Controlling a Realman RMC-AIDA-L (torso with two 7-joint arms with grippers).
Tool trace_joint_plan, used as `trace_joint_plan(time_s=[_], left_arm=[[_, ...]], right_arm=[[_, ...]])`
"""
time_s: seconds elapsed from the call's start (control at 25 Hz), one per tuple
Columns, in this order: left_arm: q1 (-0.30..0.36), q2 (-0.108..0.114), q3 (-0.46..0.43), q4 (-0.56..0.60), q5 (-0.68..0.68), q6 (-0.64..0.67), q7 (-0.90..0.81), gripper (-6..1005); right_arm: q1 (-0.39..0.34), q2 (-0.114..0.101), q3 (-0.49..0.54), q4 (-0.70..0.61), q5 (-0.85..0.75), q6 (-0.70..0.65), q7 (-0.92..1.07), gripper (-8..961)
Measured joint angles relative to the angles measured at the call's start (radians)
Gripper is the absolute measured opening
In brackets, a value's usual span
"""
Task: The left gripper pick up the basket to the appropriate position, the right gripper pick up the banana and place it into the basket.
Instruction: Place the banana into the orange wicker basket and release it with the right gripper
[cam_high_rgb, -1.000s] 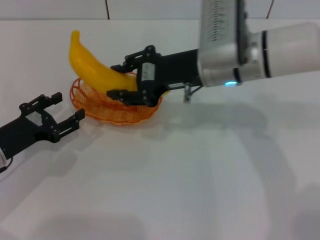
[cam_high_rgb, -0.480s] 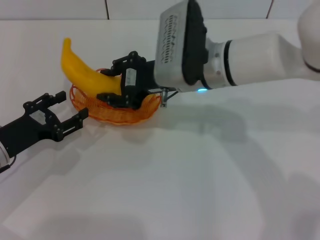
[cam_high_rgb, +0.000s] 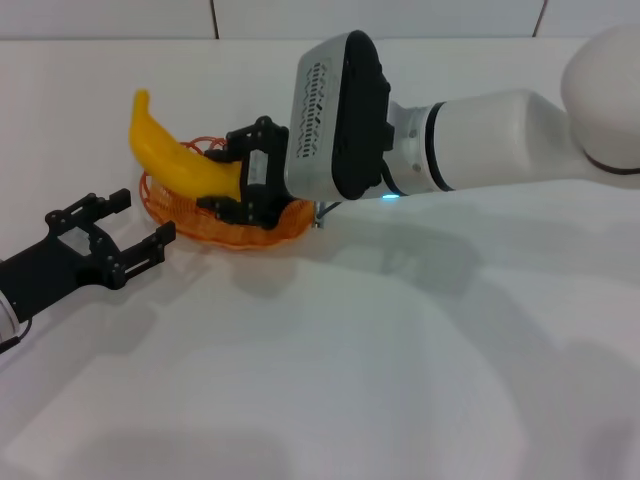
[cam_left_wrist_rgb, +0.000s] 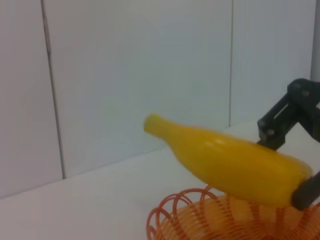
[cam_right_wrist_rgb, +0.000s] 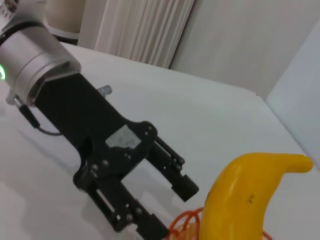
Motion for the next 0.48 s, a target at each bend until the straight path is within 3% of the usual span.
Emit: trace_joint_plan(time_s=[0.48], left_arm=[[0.002, 0.001, 0.002, 0.000, -0.001, -0.001, 0.000, 756]], right_arm=[[0.036, -0.001, -0.012, 0.059, -0.003, 0.005, 0.015, 519]])
